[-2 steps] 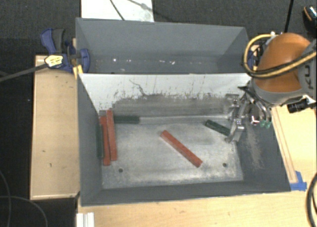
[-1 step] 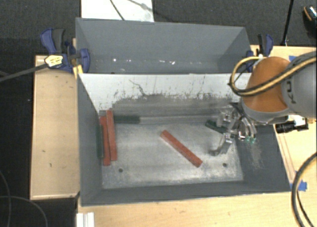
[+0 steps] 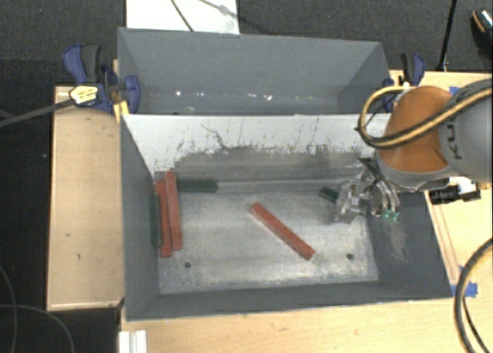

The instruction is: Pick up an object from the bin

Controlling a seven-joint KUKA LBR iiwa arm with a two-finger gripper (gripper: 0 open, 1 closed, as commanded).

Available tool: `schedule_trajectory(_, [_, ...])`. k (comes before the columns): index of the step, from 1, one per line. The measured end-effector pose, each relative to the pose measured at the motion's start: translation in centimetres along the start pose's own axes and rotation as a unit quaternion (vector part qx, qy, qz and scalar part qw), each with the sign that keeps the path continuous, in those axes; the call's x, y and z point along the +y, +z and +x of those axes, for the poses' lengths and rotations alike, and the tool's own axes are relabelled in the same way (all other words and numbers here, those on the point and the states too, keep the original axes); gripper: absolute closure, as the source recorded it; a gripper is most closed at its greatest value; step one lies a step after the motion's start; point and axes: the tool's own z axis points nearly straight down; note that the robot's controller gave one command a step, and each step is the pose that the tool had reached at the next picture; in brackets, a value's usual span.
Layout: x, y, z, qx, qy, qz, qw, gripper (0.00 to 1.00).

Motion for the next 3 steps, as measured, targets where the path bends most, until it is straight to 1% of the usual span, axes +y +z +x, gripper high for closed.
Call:
schedule_trajectory(1, [-0.01,0.04,0.04,0.0005,-0.001,0.0,1.0,0.0])
schedule_trajectory(2, [0.0,0.0,0.0,0.0001,-0.003,0.0,1.0,1.0])
schedule_trajectory(3, [-0.01,0.04,0.04,0.0006,-0.004,0.0,1.0,0.0])
